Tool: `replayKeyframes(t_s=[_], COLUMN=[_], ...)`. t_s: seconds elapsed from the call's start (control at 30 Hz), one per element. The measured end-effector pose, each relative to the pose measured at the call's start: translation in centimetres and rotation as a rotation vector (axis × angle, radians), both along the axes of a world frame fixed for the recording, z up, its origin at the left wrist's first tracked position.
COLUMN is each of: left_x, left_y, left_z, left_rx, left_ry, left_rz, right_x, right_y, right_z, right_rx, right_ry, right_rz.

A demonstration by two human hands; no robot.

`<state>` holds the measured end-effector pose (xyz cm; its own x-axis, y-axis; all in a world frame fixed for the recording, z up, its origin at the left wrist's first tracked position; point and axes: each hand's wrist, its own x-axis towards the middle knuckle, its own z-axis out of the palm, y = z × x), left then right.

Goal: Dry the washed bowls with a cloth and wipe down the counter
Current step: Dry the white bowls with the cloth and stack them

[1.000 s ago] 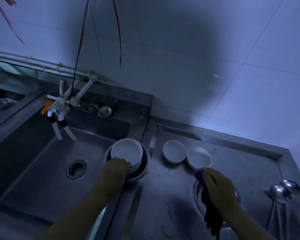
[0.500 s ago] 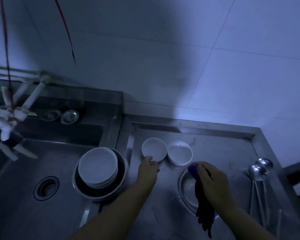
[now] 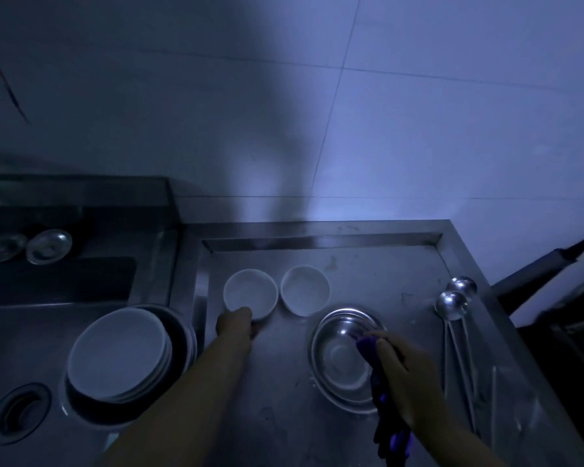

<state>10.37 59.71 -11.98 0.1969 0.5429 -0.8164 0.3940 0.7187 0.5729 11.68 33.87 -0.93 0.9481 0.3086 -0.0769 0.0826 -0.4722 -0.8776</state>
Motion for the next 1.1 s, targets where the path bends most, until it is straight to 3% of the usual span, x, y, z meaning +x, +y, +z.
replayKeyframes(t_s=[0.13,0.23,0.43,0.6,0.77,0.9,1.0,1.1], left_x=[-1.6,-3.2,-7.2,-10.0,-12.0,-12.6,-12.5,-12.4], left_y=[-1.0,-2.0,-4.5,-7.1,-10.7,-14.1,-16.7,-19.6], left_z=[1.4,3.0,7.3,12.2,17.3,21.2,23.3,24.9], left_rx=[-0.005,0.071,0.75,1.142,1.495,1.665,1.699,1.528], left_ry=[-0.157,-0.219,-0.107,-0.01,0.053,0.06,0.039,-0.114], left_rz=[0.023,-0.133,-0.545,-0.723,-0.756,-0.713,-0.598,-0.438], right_x=[0.3,0.6,1.5,2.7,3.6,4.1,3.8,3.5], right_y=[-1.0,-1.5,-2.6,-4.1,-6.7,-8.6,-10.1,-11.2], right_z=[-0.3,-0.4,0.6,1.5,3.4,5.6,7.8,10.0], right_rx=[-0.069,-0.068,-0.029,0.0,0.048,0.134,0.233,0.36], right_ry=[-0.086,-0.091,-0.131,-0.167,-0.215,-0.243,-0.27,-0.272], right_rz=[0.01,0.021,0.087,0.183,0.298,0.37,0.404,0.409])
